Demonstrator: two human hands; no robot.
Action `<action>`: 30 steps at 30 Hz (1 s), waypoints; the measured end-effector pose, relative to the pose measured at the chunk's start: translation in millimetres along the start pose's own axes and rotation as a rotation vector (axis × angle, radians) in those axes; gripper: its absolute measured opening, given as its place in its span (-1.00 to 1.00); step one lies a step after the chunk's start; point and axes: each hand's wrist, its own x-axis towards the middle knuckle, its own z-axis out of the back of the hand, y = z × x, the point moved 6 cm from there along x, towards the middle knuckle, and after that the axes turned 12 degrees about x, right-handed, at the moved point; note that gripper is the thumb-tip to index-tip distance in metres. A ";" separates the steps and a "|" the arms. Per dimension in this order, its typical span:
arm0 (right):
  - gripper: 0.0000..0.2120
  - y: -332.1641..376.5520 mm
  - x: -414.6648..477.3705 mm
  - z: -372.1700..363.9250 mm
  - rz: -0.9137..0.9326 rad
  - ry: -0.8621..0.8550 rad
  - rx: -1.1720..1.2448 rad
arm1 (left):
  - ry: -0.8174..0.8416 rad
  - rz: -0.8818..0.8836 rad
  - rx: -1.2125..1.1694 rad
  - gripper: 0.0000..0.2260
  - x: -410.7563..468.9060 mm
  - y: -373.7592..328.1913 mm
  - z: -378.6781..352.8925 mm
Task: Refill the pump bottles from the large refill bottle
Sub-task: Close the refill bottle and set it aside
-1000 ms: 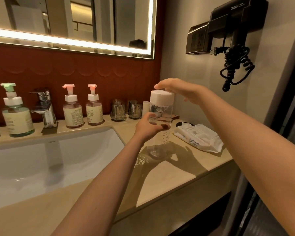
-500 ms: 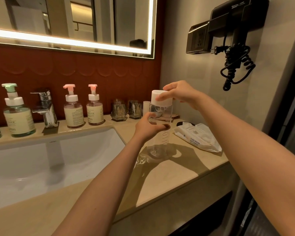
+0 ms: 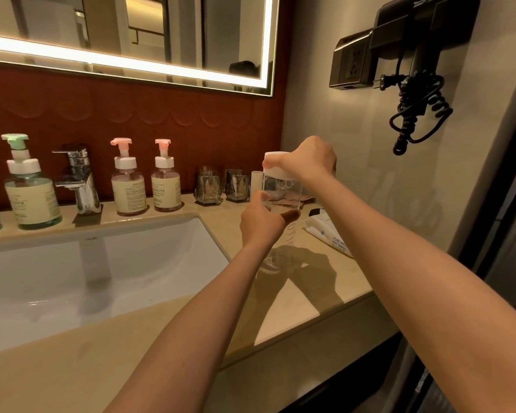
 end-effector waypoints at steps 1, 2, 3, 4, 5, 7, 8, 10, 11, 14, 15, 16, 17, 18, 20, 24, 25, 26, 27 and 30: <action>-0.60 -0.3 -0.7 -0.8 0.014 -0.002 -0.003 | 0.019 -0.009 0.013 -0.42 1.1 -0.8 -0.2; -0.60 -1.2 -0.7 -2.6 0.022 0.010 0.003 | 0.041 -0.019 0.030 -0.41 1.7 -2.7 0.2; -0.57 -2.4 -1.5 -4.2 0.021 0.038 0.031 | 0.061 -0.029 0.051 -0.39 2.2 -4.0 0.8; -0.48 -4.6 -1.6 -6.1 0.006 0.080 0.092 | 0.076 -0.037 0.069 -0.38 2.6 -5.4 1.5; -0.39 -8.1 -3.2 -7.6 -0.033 0.133 0.190 | 0.091 -0.040 0.079 -0.37 3.6 -5.2 1.9; -0.36 -19.5 -6.7 -8.2 -0.161 0.209 0.410 | 0.138 -0.032 0.091 -0.30 5.2 -2.1 1.1; -0.42 -27.9 -7.3 -7.9 -0.231 0.224 0.503 | 0.168 -0.024 0.110 -0.22 5.7 -1.2 0.8; -0.58 -47.4 -10.9 -7.8 -0.337 0.222 0.576 | 0.237 -0.005 0.162 -0.07 6.4 0.6 1.7; -0.65 -56.9 -14.3 -8.0 -0.377 0.235 0.541 | 0.274 0.008 0.170 -0.04 7.9 1.5 2.5; -0.62 -78.5 -30.6 -20.3 -0.398 0.469 0.346 | 0.394 0.041 0.195 -0.17 13.3 4.0 5.1; -0.52 -83.0 -37.6 -27.4 -0.389 0.577 0.305 | 0.430 0.061 0.200 -0.20 15.1 5.1 5.8; -0.43 -85.4 -43.3 -33.6 -0.375 0.654 0.270 | 0.445 0.077 0.199 -0.22 18.7 6.6 6.8; -0.36 -86.8 -46.4 -39.3 -0.357 0.686 0.246 | 0.445 0.083 0.196 -0.24 23.2 7.6 7.9; -0.31 -87.8 -46.4 -44.3 -0.330 0.676 0.232 | 0.444 0.074 0.196 -0.27 27.3 7.6 7.9; -0.27 -90.1 -39.0 -52.9 -0.262 0.571 0.211 | 0.438 0.035 0.185 -0.37 33.4 4.4 5.6; -0.35 -99.2 -14.3 -61.2 -0.209 0.324 0.275 | 0.403 -0.006 0.130 -0.52 49.9 1.6 -7.6; -0.37 -101.2 -8.6 -62.7 -0.217 0.295 0.311 | 0.392 -0.009 0.110 -0.53 54.1 -0.2 -10.8; -0.39 -102.8 -1.9 -64.0 -0.217 0.267 0.334 | 0.384 -0.013 0.093 -0.54 59.6 -2.8 -15.0; -0.40 -104.6 7.2 -66.0 -0.211 0.241 0.348 | 0.376 -0.010 0.072 -0.56 67.0 -5.6 -19.1; -0.45 -107.5 31.9 -67.7 -0.196 0.176 0.354 | 0.326 0.010 0.011 -0.79 89.1 -13.0 -26.2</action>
